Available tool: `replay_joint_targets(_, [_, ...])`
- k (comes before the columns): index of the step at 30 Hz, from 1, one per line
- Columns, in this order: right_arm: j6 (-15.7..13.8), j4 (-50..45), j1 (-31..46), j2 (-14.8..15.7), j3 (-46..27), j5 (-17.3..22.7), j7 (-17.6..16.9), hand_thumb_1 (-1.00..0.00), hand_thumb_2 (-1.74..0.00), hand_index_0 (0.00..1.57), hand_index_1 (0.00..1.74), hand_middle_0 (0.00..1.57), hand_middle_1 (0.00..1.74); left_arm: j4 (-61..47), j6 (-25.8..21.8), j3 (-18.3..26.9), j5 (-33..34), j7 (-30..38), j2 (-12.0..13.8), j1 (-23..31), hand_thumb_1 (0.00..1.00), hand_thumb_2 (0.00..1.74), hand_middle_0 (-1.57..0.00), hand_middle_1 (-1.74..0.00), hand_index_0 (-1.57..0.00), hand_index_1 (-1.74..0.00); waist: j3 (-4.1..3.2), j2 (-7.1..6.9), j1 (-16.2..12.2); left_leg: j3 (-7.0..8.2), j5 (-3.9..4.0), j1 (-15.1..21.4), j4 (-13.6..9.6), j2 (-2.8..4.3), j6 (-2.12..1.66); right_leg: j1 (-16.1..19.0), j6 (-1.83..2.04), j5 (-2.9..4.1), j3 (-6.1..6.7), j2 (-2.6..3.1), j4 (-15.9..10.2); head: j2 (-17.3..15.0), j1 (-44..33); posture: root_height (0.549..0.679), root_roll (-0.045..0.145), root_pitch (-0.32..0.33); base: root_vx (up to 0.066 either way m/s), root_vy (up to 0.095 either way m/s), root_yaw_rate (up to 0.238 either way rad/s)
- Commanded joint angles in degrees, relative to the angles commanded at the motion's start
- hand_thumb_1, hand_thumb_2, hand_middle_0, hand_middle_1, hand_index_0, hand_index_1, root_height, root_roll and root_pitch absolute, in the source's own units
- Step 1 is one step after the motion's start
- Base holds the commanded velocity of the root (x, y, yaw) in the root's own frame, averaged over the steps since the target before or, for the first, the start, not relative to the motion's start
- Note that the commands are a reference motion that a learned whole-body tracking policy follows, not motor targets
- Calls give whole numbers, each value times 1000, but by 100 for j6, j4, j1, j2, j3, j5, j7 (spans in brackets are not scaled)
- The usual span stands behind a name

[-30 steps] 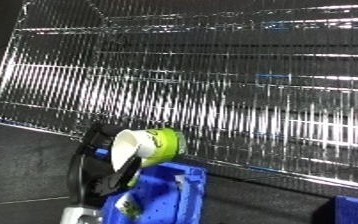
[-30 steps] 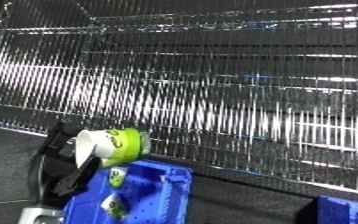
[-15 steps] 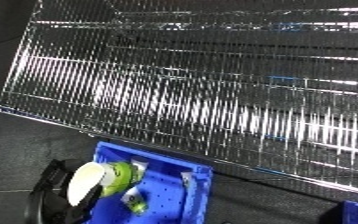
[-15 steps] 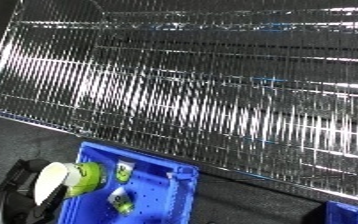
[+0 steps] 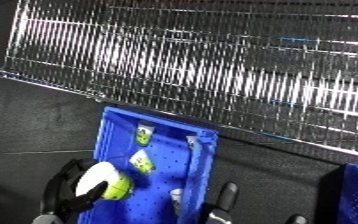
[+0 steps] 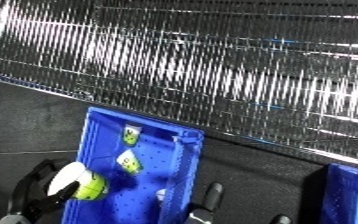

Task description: Pick up the object and place it into the box

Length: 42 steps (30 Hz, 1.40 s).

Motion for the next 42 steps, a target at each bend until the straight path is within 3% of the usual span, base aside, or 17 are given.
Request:
replay_joint_targets(9, [-22,-4,74,-40,-26,-74,75,0,0,0,0,0,0,434,116,40,-79,-328,38,-74,0,0,0,0,0,0,0,-5,-59,37,-3,67,-60,-5,18,39,3,12,44,13,-89,69,-52,639,37,109,1,23,-6])
replay_joint_targets(22, [75,-2,-30,-52,-16,-119,29,0,0,0,0,0,0,524,300,-24,21,-358,-29,-167,0,0,0,0,0,0,0,-22,-73,48,-14,125,-108,-21,17,86,21,62,70,34,-202,204,33,641,35,108,-3,5,-21])
replay_joint_targets(30, [179,-67,-149,-35,31,-140,-49,0,0,0,0,0,0,586,517,-198,44,-615,-225,-293,0,0,0,0,0,0,0,-9,-142,80,-50,142,-84,-34,34,65,41,112,120,49,-222,396,396,641,32,105,-12,3,-63])
replay_joint_targets(42, [548,-101,-583,-105,-8,-226,-376,0,0,0,0,0,0,354,781,-672,69,-913,-662,-457,0,0,0,0,0,0,0,156,-290,215,-138,195,78,-29,43,64,100,269,257,70,-280,587,1546,642,33,91,-21,17,-89])
